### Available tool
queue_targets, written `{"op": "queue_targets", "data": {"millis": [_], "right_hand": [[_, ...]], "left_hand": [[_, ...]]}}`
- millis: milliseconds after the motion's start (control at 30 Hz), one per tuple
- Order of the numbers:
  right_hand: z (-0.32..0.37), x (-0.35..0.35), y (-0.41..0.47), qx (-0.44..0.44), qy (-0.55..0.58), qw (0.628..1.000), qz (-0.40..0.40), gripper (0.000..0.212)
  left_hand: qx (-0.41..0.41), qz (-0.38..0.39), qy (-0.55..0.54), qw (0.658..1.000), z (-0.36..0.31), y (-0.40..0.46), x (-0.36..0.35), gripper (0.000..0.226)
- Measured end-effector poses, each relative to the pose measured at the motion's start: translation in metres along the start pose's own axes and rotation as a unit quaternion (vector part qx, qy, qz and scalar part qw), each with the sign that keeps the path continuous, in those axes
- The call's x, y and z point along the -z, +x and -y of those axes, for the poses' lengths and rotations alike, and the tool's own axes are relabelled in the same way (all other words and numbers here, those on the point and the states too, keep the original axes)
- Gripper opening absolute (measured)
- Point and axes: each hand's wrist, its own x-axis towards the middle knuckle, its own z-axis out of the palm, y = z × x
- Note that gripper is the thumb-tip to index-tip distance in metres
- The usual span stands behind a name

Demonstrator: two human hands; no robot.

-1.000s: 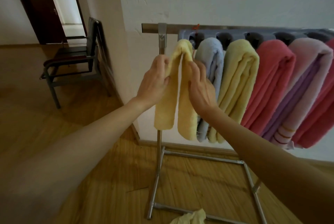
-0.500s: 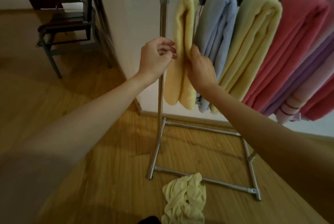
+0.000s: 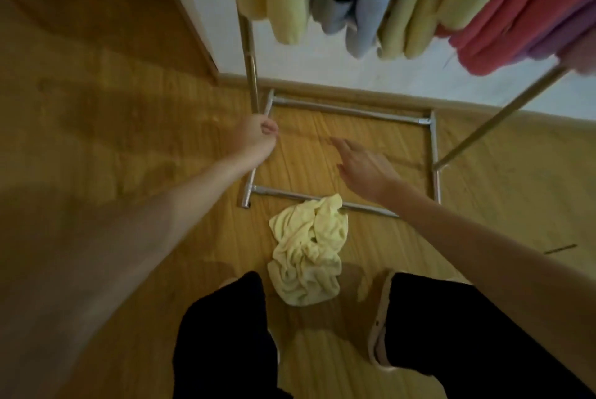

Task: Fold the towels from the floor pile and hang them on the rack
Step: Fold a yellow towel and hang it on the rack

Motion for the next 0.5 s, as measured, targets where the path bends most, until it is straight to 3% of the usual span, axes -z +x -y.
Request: {"op": "queue_targets", "data": {"millis": [167, 333, 500], "right_hand": [[-0.044, -0.116, 0.0, -0.083, 0.049, 0.989, 0.113, 0.055], [-0.069, -0.224, -0.003, -0.111, 0.107, 0.968, 0.2, 0.055], [-0.071, -0.289, 0.001, -0.11, 0.113, 0.956, 0.246, 0.048]], "left_hand": [[0.054, 0.103, 0.131, 0.985, 0.09, 0.009, -0.092, 0.022], [0.122, 0.222, 0.205, 0.945, 0.174, 0.012, -0.168, 0.012], [0.156, 0.262, 0.223, 0.926, 0.222, 0.003, -0.226, 0.018]]}}
